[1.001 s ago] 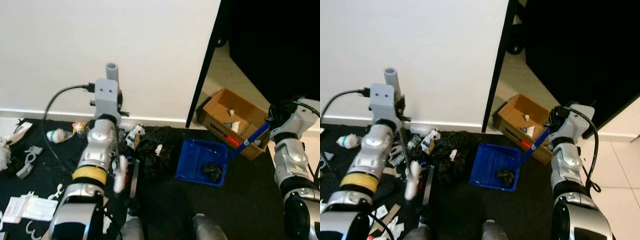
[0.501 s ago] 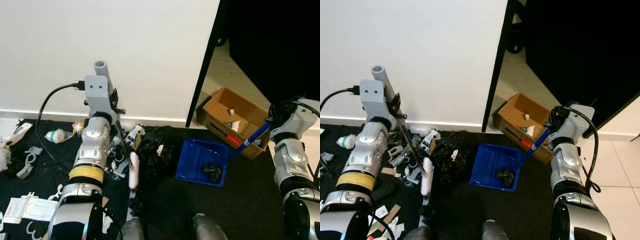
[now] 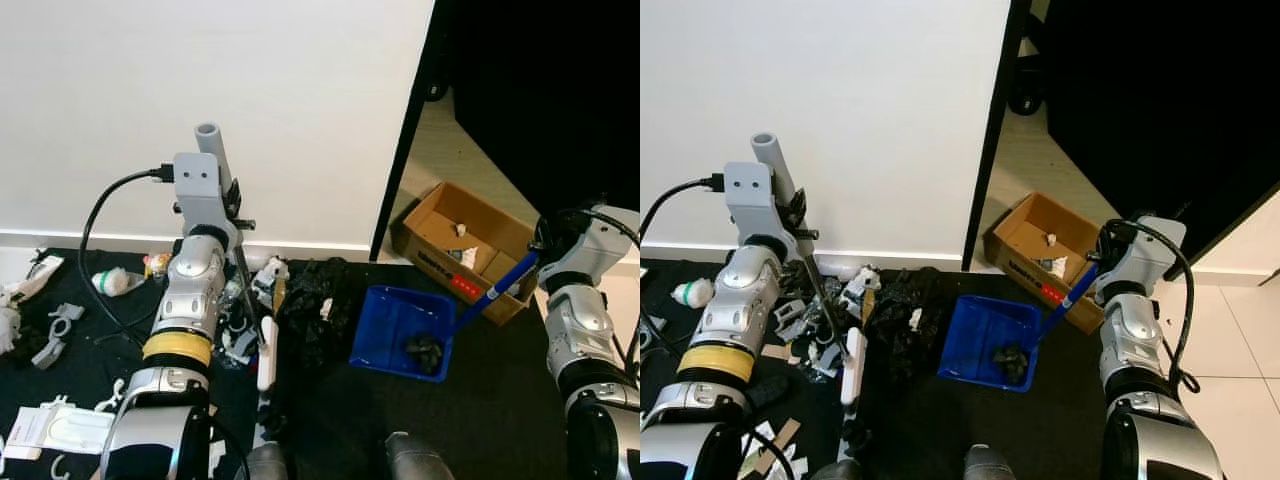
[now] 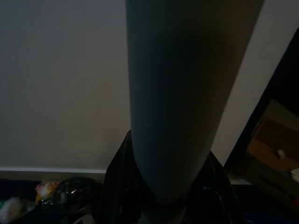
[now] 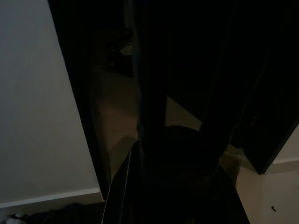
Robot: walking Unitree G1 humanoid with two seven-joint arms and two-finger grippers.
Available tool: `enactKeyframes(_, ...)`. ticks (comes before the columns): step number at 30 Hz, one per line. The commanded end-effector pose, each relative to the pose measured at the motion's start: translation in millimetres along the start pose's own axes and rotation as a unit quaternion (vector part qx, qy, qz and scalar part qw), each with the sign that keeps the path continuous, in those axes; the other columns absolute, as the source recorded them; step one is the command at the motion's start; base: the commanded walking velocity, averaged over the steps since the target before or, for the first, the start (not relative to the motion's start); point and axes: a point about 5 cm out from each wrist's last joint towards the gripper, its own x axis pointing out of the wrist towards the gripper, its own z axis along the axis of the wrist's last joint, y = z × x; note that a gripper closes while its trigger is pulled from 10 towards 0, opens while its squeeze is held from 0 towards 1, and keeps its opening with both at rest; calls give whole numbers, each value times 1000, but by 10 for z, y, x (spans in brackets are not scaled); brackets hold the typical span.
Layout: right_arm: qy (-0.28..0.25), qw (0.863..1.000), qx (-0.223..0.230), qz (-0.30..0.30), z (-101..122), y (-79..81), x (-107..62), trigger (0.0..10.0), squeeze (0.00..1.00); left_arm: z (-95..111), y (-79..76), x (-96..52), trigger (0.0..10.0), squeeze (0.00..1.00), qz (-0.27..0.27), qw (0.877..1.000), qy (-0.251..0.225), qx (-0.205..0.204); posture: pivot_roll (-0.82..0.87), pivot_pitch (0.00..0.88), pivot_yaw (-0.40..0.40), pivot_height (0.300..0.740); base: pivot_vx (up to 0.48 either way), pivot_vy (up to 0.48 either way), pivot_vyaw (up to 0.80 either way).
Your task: Sweep floor
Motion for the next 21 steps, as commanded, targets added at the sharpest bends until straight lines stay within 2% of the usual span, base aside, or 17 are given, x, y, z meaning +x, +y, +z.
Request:
enactKeyframes(1, -20, 1000, 2, -5, 79, -24, 25, 10000, 0, 42, -94, -1, 10000, 0, -16, 1000, -11, -10, -2, 92, -22, 740, 480, 0, 0)
enactKeyframes(5, -19, 1000, 1, -5, 76, -28, 22, 10000, 0, 38, -116, -4, 10000, 0, -20, 1000, -11, -6, -1, 91, -21, 740, 363, 0, 0)
enactKeyframes(16, -13, 1000, 0, -7, 55, -50, 9, 10000, 0, 18, -162, -33, 10000, 0, -35, 999, -16, -1, 2, 90, -19, 740, 0, 0, 0)
enactKeyframes(18, -10, 1000, 0, -6, 48, -46, 9, 10000, 0, 20, -169, -34, 10000, 0, -41, 999, -16, 6, 3, 91, -20, 740, 0, 0, 0)
enactKeyframes(21, 16, 1000, 5, 10, -14, -33, 0, 10000, 0, -31, -157, -64, 10000, 0, -69, 996, 6, 55, 3, 95, -20, 740, 0, 0, 0)
